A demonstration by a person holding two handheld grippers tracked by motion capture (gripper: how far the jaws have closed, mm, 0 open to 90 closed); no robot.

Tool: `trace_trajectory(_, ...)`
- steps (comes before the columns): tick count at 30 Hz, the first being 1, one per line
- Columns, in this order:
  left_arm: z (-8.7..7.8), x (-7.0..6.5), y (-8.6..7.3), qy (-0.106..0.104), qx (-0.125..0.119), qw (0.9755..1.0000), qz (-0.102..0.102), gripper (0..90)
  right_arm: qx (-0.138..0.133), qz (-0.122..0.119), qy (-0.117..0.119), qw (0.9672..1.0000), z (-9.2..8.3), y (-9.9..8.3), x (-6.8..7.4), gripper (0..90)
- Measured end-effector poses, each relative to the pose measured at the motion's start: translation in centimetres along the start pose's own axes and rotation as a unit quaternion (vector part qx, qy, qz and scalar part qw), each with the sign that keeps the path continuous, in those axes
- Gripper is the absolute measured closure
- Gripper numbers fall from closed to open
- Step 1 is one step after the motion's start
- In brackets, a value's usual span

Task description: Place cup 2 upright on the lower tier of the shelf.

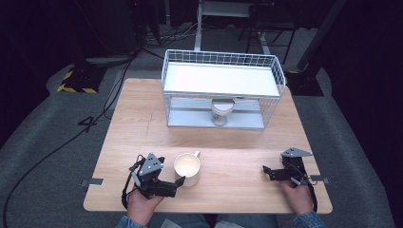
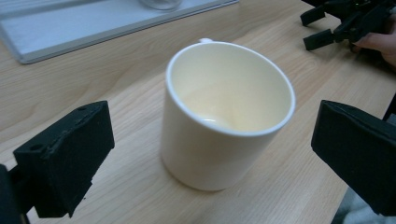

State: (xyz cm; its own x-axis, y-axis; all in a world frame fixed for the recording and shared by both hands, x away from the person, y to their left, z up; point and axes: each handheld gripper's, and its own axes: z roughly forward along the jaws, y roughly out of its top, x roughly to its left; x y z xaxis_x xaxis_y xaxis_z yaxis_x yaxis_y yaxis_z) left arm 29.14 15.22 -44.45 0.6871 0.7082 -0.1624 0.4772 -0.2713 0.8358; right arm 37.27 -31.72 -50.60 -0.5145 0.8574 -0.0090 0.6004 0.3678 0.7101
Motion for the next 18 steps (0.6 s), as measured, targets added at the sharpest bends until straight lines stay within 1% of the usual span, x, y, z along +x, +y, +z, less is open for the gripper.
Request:
trace_trajectory(1, 0.0, 0.0, 0.0, 0.000, 0.000, 1.0000, 0.000, 0.0, 0.000, 0.000, 0.000, 1.0000, 0.0, 0.0, 0.0, 0.3)
trace_trajectory(3, 0.5, -0.4, 0.0, 0.001, 0.000, 1.0000, -0.001, 0.0, 0.000, 0.000, 0.000, 1.0000, 0.0, 0.0, 0.0, 0.3)
trace_trajectory(5, 1.0, -0.6, -0.1, 0.008, -0.004, 1.0000, -0.002, 0.0, 0.000, 0.000, 0.000, 1.0000, 0.0, 0.0, 0.0, 0.3)
trace_trajectory(7, 1.3, -0.5, -0.2, 0.007, -0.011, 0.9999, -0.011, 0.0, 0.000, 0.000, 0.000, 1.0000, 0.0, 0.0, 0.0, 0.3)
trace_trajectory(8, 1.6, -0.5, -0.3, 0.002, -0.014, 0.9997, -0.020, 0.0, 0.000, 0.000, 0.000, 1.0000, 0.0, 0.0, 0.0, 0.3)
trace_trajectory(9, 1.7, -0.6, -0.3, 0.002, -0.015, 0.9997, -0.021, 0.0, 0.000, 0.000, 0.000, 1.0000, 0.0, 0.0, 0.0, 0.3)
trace_trajectory(10, 1.8, -0.6, -0.3, 0.004, -0.015, 0.9997, -0.019, 0.0, 0.000, 0.000, 0.000, 1.0000, 0.0, 0.0, 0.0, 0.3)
trace_trajectory(11, 2.2, -0.8, -0.2, 0.012, -0.016, 0.9996, -0.019, 0.0, 0.000, 0.000, 0.000, 1.0000, 0.0, 0.0, 0.0, 0.3)
trace_trajectory(12, 2.2, -0.8, -0.2, 0.012, -0.016, 0.9996, -0.019, 0.0, 0.000, 0.000, 0.000, 1.0000, 0.0, 0.0, 0.0, 0.3)
trace_trajectory(14, 2.7, -1.0, -0.2, 0.019, -0.018, 0.9995, -0.020, 0.0, 0.000, 0.000, -0.001, 1.0000, 0.0, 0.0, 0.0, 0.3)
trace_trajectory(17, 3.6, -1.1, -0.2, 0.033, -0.015, 0.9990, -0.026, 0.0, 0.000, 0.001, -0.001, 1.0000, 0.0, 0.0, 0.0, 0.3)
trace_trajectory(18, 3.8, -1.1, -0.2, 0.034, -0.013, 0.9990, -0.028, 0.0, 0.000, 0.001, -0.001, 1.0000, 0.0, 0.0, 0.0, 0.3)
